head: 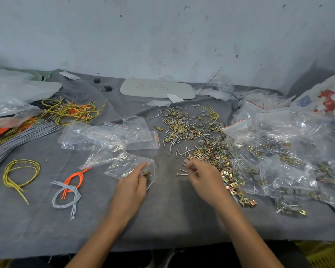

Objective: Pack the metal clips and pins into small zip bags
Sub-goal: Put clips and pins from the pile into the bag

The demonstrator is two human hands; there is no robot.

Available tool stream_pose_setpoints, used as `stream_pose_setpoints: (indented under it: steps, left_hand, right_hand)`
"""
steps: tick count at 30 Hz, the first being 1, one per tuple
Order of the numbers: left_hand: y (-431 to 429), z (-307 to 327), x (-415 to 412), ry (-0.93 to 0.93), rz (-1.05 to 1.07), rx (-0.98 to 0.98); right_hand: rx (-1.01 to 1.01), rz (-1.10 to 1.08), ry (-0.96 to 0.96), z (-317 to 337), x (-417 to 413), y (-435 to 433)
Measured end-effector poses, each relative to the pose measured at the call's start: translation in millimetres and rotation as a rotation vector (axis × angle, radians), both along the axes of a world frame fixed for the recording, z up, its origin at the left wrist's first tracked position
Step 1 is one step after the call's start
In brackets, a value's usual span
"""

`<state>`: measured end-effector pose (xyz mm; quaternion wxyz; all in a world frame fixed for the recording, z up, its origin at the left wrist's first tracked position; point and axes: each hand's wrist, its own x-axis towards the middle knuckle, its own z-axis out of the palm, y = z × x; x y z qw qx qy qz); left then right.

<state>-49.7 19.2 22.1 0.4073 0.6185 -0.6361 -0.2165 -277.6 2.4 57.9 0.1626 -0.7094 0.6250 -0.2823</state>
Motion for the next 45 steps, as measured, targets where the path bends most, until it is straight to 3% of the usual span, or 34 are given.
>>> stream_pose_setpoints:
  steps: [5, 13, 22, 26, 31, 35, 40, 45]
  left_hand:
    - [1, 2, 0, -0.005, -0.008, -0.002]
    - [4, 7, -1, 0.024, -0.031, 0.023]
    - [3, 2, 0, 0.000, -0.024, -0.012]
    - [1, 0, 1, 0.005, -0.027, -0.014]
    - [-1, -3, 2, 0.001, -0.032, -0.020]
    - [-2, -5, 2, 0.006, -0.030, -0.014]
    - [-2, -4, 3, 0.016, -0.029, -0.002]
    - [-2, -6, 3, 0.015, -0.021, -0.010]
  right_hand:
    - [0.127, -0.057, 0.265, -2, -44, -4]
    - [0.174, -0.006, 0.327, -1, -39, -8]
    - [0.154, -0.048, 0.222, -7, -39, -8]
    - [0.087, -0.140, -0.036, -11, -39, -6]
    - [0.077, -0.227, -0.595, -6, -33, -13]
    - [0.121, -0.133, -0.980, -4, -28, -18]
    - [0.155, 0.006, -1.125, -3, -23, -16]
    - [0.131, 0.056, -1.062, 2, -21, -13]
